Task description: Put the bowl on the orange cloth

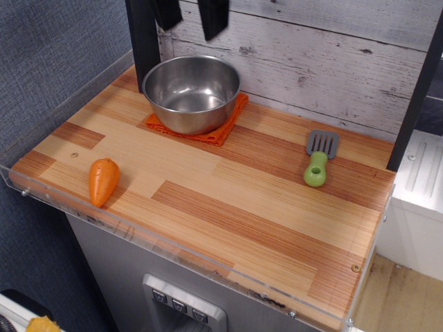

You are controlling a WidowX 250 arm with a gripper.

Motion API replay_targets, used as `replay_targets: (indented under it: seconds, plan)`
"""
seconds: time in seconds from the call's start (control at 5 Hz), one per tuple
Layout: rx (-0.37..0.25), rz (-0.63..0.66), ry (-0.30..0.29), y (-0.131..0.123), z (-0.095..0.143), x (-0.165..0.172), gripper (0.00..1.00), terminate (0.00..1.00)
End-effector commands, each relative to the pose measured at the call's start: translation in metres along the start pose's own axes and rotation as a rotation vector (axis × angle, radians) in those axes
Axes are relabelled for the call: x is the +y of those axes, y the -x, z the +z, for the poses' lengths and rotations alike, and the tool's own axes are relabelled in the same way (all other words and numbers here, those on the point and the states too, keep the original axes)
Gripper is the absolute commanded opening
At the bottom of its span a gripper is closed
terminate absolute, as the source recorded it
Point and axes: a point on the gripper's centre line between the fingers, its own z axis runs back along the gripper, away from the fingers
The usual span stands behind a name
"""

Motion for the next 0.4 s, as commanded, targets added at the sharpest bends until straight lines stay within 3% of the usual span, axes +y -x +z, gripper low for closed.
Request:
replay_targets:
  seconds: [0.0,0.2]
  plan:
    - [-0.020,-0.074,-0.035,0.0156,0.0201,-0.0125,1.00,0.00]
    - [-0.020,-0.074,-0.035,0.0156,0.0201,-0.0125,1.00,1.00]
